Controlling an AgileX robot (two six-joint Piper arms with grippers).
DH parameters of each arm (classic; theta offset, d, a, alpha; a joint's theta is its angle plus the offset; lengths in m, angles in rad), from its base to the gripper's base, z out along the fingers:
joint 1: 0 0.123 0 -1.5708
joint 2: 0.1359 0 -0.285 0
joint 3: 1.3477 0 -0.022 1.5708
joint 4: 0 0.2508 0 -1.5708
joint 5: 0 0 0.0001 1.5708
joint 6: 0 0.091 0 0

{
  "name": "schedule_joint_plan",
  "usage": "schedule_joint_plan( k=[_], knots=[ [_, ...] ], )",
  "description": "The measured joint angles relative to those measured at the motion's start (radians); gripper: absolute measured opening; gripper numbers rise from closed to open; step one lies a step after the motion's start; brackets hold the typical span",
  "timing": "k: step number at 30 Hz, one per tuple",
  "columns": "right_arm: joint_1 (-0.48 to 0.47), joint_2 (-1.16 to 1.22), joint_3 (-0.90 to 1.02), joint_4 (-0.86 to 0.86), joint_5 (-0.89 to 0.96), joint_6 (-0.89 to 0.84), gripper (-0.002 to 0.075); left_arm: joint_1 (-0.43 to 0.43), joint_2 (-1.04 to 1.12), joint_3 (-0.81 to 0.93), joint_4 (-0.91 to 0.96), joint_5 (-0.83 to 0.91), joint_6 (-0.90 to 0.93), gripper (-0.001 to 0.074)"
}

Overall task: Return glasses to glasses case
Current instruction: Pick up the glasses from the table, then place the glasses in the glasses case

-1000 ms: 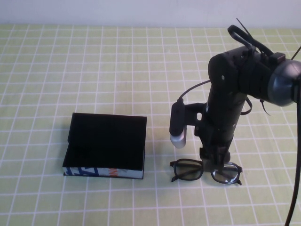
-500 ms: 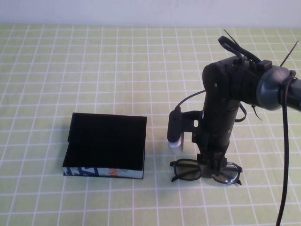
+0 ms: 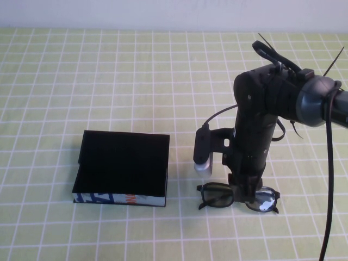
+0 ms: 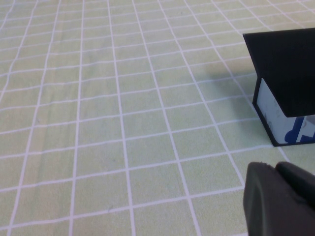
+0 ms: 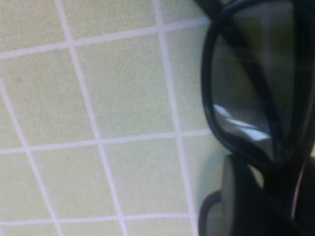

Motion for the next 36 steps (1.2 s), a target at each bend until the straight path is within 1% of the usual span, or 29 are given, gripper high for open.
schedule_joint_plan(
  k=[2, 8, 11, 17, 22, 28, 36],
  knots=[
    [0.000, 0.000, 0.000, 0.000, 0.000, 0.000, 0.0153, 0.000, 0.000, 0.000, 0.000, 0.000, 0.000, -0.0002],
    [0.000, 0.000, 0.000, 0.006, 0.015, 0.000, 0.0051, 0.000, 0.000, 0.000, 0.000, 0.000, 0.000, -0.0002],
    [0.000, 0.000, -0.002, 0.012, 0.027, 0.000, 0.0024, 0.000, 0.000, 0.000, 0.000, 0.000, 0.000, -0.0002],
    [0.015, -0.020, -0.005, -0.006, 0.019, 0.036, 0.0015, 0.000, 0.000, 0.000, 0.000, 0.000, 0.000, -0.0002],
    [0.081, -0.072, -0.065, -0.029, 0.018, 0.118, 0.0015, 0.000, 0.000, 0.000, 0.000, 0.000, 0.000, -0.0002],
    [0.185, -0.064, -0.225, -0.046, 0.020, 0.196, 0.0014, 0.000, 0.000, 0.000, 0.000, 0.000, 0.000, -0.0002],
    [0.306, 0.071, -0.452, -0.063, 0.024, 0.280, 0.0013, 0.000, 0.000, 0.000, 0.000, 0.000, 0.000, -0.0002]
  ],
)
